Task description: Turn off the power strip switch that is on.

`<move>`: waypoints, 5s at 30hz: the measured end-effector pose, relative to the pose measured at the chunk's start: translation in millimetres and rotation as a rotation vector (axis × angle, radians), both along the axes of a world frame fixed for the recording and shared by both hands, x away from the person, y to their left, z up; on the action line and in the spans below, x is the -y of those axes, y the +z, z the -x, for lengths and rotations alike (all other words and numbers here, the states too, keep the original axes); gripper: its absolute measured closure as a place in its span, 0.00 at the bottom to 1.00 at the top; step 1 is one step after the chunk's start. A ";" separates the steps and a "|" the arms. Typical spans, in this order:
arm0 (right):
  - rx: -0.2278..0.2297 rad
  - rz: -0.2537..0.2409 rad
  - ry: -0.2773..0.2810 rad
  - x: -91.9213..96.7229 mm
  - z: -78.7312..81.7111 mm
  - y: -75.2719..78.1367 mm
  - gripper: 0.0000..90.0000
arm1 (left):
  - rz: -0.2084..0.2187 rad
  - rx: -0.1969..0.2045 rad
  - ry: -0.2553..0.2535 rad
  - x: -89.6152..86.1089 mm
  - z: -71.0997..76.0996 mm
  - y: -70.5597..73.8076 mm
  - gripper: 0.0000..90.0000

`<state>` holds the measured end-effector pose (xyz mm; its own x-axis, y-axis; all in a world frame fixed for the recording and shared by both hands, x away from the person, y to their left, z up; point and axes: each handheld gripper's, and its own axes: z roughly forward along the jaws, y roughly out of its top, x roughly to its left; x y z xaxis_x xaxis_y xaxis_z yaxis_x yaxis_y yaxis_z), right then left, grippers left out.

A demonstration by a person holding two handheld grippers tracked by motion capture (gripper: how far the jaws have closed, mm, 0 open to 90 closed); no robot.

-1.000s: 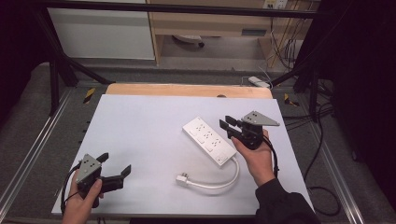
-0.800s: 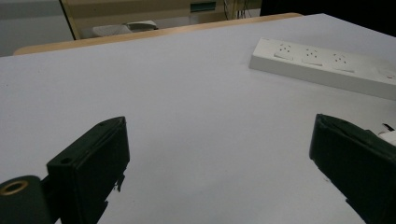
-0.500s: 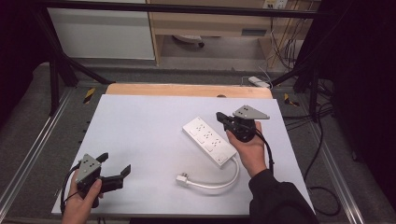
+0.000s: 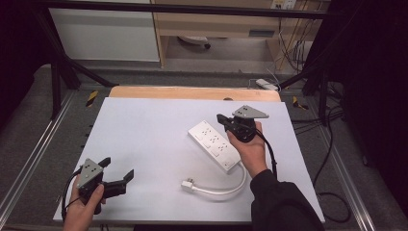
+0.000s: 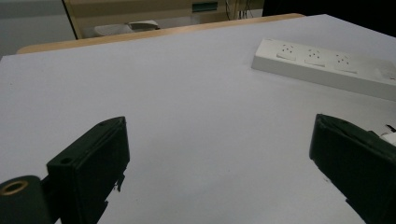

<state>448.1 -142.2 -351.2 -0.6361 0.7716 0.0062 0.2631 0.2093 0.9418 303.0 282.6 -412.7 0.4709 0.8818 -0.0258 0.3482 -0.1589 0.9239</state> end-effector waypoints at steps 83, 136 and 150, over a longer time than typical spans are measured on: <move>-0.186 0.093 0.019 -57.0 -45.5 -59.4 1.00 | 0.001 -0.010 -0.013 -1.5 -0.6 -0.9 0.05; -0.262 0.163 0.047 -71.8 -49.5 -80.3 1.00 | -0.014 -0.022 -0.025 1.0 -1.1 -2.5 0.05; -0.267 0.167 0.049 -74.7 -50.0 -83.6 1.00 | -0.014 -0.023 -0.024 -0.2 -1.1 -2.2 0.05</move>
